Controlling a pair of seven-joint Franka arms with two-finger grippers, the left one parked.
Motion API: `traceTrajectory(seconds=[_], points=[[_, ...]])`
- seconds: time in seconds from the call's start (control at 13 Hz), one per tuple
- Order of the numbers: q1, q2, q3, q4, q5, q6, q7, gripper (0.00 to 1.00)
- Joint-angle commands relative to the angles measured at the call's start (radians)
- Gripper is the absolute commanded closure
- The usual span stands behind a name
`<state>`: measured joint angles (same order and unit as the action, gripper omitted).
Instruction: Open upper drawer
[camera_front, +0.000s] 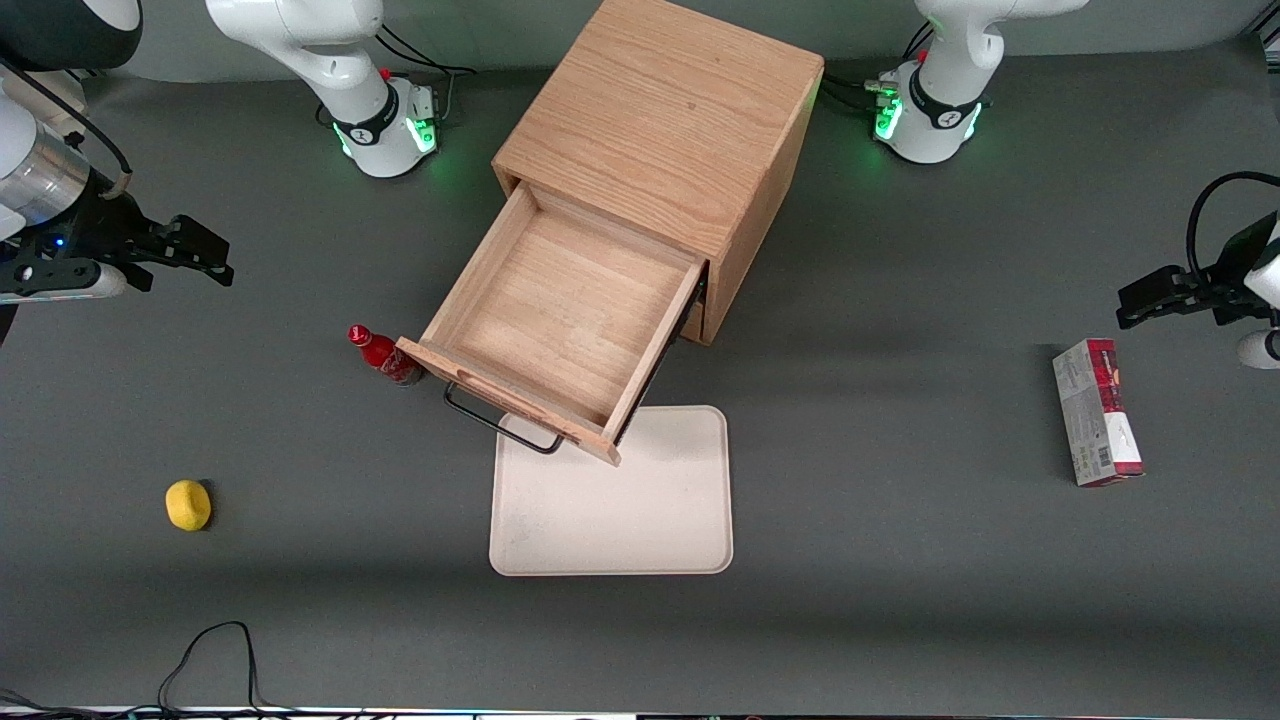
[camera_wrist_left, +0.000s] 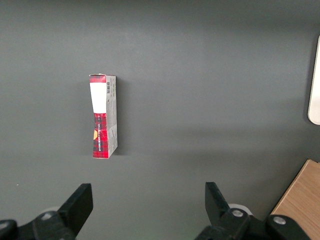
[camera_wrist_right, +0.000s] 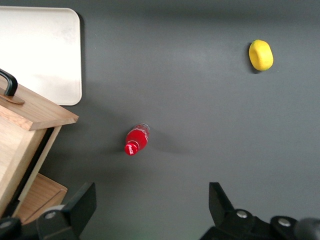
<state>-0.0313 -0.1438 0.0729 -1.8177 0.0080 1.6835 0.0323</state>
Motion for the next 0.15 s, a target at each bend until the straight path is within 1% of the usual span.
traceTrajectory(seconds=[0.0, 0.08], points=[[0.008, 0.007, -0.002, 0.015, 0.017, -0.001, 0.029, 0.0], [0.008, 0.007, -0.002, 0.015, 0.017, -0.001, 0.023, 0.0]])
